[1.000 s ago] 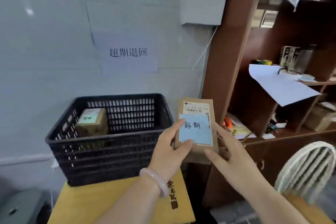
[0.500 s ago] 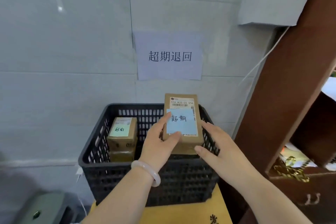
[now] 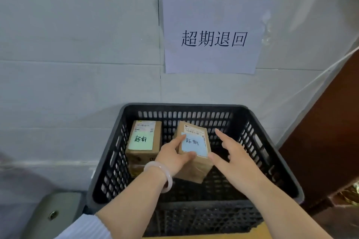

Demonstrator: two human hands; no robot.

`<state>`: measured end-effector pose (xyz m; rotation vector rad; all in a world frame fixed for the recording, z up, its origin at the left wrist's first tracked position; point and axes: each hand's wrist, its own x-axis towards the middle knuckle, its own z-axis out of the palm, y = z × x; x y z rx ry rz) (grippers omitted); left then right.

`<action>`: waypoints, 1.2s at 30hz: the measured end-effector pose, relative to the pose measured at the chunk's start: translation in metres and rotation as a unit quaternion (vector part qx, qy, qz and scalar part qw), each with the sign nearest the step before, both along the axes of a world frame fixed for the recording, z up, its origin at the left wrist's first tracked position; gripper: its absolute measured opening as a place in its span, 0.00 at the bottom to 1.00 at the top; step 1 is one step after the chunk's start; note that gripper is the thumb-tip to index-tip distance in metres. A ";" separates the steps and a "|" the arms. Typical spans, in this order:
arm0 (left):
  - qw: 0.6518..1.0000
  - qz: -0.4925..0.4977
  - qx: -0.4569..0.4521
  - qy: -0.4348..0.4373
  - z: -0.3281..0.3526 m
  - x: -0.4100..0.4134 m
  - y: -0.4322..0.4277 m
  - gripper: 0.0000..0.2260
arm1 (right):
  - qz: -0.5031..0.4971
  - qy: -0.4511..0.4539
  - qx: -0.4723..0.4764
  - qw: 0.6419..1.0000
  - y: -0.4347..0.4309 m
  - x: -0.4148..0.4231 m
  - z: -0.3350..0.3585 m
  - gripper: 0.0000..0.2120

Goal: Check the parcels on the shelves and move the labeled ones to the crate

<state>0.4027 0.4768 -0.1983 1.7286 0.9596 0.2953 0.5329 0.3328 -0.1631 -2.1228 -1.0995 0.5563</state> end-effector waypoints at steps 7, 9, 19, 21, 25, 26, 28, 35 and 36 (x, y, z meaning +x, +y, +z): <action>0.985 -0.009 0.045 0.168 -0.017 0.035 0.031 0.30 | 0.052 0.018 -0.047 0.997 0.036 0.026 -0.020 0.34; 0.980 -0.014 0.046 0.194 -0.022 0.047 0.037 0.29 | 0.057 0.024 -0.059 0.996 0.045 0.034 -0.025 0.33; 0.963 0.018 0.022 0.268 -0.063 0.055 0.046 0.26 | 0.087 0.054 -0.096 0.990 0.078 0.064 -0.053 0.30; 0.961 0.010 0.027 0.276 -0.067 0.054 0.047 0.27 | 0.087 0.070 -0.108 0.988 0.078 0.067 -0.060 0.29; 0.940 -0.038 0.046 0.335 -0.069 0.048 0.050 0.28 | 0.091 0.085 -0.109 0.986 0.081 0.070 -0.064 0.28; 0.934 -0.050 0.051 0.350 -0.069 0.048 0.051 0.29 | 0.093 0.089 -0.108 0.986 0.081 0.069 -0.065 0.28; 0.921 -0.069 0.066 0.377 -0.068 0.047 0.052 0.30 | 0.099 0.096 -0.105 0.985 0.083 0.067 -0.066 0.28; 0.836 -0.188 0.135 0.498 -0.070 0.045 0.046 0.37 | 0.109 0.098 -0.104 0.984 0.082 0.067 -0.068 0.29; 0.833 -0.195 0.138 0.499 -0.070 0.045 0.045 0.37 | 0.106 0.098 -0.106 0.984 0.081 0.067 -0.068 0.29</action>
